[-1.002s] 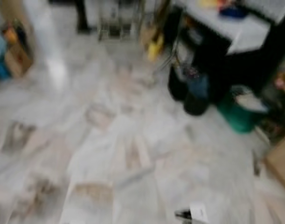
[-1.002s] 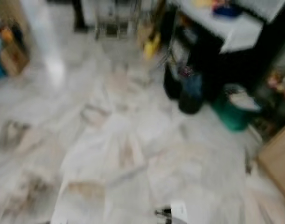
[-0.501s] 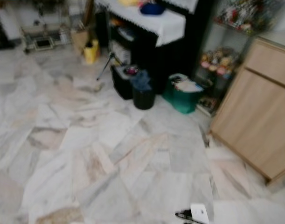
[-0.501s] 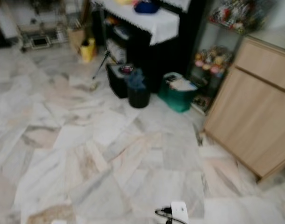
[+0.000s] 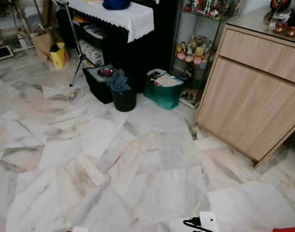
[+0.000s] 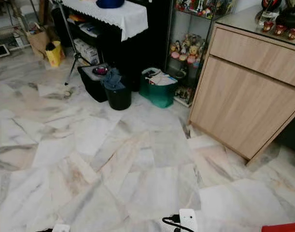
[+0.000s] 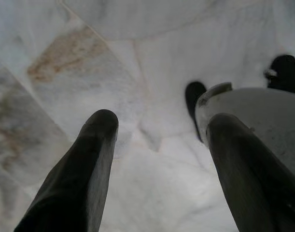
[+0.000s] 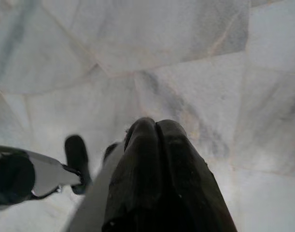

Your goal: Hang keys on a hook

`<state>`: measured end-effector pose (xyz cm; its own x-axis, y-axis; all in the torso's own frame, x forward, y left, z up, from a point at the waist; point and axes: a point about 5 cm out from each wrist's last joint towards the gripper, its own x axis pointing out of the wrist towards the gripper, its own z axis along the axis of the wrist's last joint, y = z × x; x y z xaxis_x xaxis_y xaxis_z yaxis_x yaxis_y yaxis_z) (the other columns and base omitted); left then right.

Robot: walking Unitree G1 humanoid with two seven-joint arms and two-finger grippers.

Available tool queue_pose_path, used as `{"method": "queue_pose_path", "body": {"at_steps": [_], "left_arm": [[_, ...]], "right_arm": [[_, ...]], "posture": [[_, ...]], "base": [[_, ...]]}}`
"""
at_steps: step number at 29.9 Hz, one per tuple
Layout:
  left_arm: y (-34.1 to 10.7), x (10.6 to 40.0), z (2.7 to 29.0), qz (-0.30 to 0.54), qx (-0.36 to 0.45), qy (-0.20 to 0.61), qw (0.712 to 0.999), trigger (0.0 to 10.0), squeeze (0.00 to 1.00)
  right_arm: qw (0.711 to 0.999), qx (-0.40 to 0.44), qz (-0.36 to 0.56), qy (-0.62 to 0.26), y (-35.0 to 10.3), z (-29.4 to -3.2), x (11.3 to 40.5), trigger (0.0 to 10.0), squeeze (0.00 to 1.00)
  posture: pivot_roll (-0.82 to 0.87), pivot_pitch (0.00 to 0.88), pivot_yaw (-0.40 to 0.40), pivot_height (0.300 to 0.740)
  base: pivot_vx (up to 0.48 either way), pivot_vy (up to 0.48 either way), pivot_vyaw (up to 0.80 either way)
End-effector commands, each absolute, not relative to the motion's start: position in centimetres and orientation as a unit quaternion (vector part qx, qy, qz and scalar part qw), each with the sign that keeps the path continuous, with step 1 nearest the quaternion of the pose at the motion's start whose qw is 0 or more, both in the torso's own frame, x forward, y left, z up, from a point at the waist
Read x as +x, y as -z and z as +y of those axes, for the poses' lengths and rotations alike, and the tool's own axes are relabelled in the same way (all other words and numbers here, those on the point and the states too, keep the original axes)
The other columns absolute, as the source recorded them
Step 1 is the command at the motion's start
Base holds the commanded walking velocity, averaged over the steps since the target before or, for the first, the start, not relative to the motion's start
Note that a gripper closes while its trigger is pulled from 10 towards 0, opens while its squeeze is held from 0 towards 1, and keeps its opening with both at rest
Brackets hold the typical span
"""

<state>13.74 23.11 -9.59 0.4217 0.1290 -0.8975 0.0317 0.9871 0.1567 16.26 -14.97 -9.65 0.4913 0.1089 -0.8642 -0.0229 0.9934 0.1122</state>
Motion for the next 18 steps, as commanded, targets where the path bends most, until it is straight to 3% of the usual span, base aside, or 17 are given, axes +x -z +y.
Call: {"method": "queue_pose_path", "body": {"at_steps": [1,4,9,18], "left_arm": [[9.63,13.82,22.83,0.536,0.073,-0.03,0.84,10.0,0.0],[9.6,13.99,22.69,0.534,0.071,-0.026,0.842,10.0,0.0],[9.59,14.18,22.33,0.527,0.037,-0.031,0.849,10.0,0.0],[9.44,14.46,22.57,0.522,0.049,-0.038,0.85,10.0,0.0]], "right_arm": [[0.863,0.04,0.503,-0.029,9.63,-15.59,16.26,10.0,0.0],[0.863,0.04,0.503,-0.026,9.61,-15.64,16.31,10.0,0.0],[0.863,0.04,0.503,-0.024,9.6,-15.64,16.35,10.0,0.0],[0.864,0.039,0.502,-0.025,9.56,-15.71,16.45,10.0,0.0]], "posture": [[0.05,0.037,0.003,0.74],[0.05,0.04,0.001,0.74],[0.05,0.043,0.002,0.74],[0.05,0.048,-0.003,0.74]], "base": [[0.0,-0.345,-0.71],[0.0,-0.263,-0.71],[0.0,0.0,-0.7],[0.0,0.0,-0.68]]}}
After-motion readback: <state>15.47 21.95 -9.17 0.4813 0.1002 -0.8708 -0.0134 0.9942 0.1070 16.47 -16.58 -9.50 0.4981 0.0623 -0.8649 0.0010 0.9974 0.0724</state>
